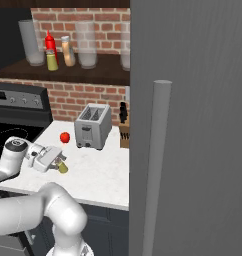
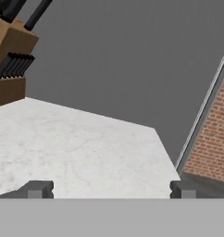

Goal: Put the shaker and condiment bottle from the counter next to their counterparts in the cabinet.

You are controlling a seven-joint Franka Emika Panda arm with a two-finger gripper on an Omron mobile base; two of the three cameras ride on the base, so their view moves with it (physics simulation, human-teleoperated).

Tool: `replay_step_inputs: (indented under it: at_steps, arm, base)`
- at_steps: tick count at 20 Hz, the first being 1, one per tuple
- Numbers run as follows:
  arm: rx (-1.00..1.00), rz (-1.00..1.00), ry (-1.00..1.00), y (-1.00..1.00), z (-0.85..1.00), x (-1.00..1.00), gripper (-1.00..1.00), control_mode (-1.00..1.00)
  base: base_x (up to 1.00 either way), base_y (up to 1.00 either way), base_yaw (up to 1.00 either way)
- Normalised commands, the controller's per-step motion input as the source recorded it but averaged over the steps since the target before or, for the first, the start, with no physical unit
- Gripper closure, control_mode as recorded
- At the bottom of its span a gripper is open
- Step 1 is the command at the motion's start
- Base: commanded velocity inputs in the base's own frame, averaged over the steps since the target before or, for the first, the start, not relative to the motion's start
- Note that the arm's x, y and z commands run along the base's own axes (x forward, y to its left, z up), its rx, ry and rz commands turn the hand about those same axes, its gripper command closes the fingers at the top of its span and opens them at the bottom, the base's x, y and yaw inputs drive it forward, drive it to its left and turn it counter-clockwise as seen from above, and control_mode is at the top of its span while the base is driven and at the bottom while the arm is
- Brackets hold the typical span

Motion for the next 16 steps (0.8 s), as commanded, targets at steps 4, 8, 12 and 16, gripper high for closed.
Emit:
replay_step_inputs:
  at_steps: [4,8,12,16]
  arm:
    - [0.0,0.0,0.06,0.0,-0.23,0.0,-1.0,-1.0]
    - [-0.01,0.0,0.06,0.0,-0.28,0.0,-1.0,-1.0]
    - [-0.02,-0.02,0.09,0.0,-0.35,0.0,-1.0,-1.0]
    - [-0.03,-0.06,0.11,-0.01,-0.4,0.0,-1.0,-1.0]
  base:
    - [0.0,0.0,0.0]
    - [0.0,0.0,0.0]
    - [0.0,0.0,0.0]
    - [0.0,0.0,0.0]
